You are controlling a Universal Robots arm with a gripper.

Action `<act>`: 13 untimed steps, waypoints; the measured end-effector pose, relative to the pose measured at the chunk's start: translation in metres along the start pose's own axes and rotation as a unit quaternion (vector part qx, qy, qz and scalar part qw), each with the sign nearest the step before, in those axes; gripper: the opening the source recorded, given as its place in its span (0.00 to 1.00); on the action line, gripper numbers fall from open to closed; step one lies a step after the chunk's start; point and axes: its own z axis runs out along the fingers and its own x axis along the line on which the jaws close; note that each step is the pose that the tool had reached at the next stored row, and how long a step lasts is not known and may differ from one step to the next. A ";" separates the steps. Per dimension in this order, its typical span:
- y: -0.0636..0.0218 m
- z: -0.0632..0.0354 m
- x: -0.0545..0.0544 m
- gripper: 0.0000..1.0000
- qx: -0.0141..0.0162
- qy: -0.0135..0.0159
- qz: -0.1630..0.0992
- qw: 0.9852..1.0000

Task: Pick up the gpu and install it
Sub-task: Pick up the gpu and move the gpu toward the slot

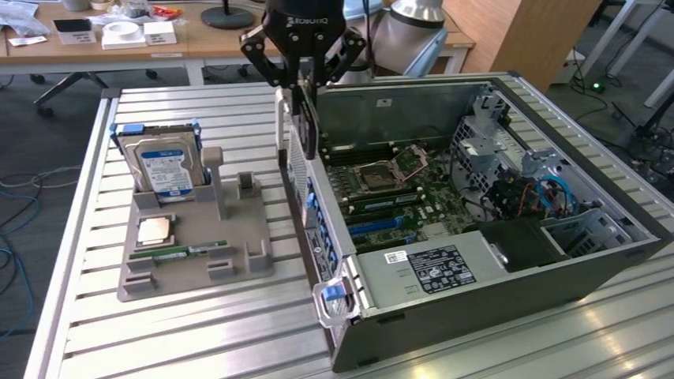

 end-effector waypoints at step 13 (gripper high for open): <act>0.0009 0.0011 -0.040 0.26 0.000 0.000 0.000 1.000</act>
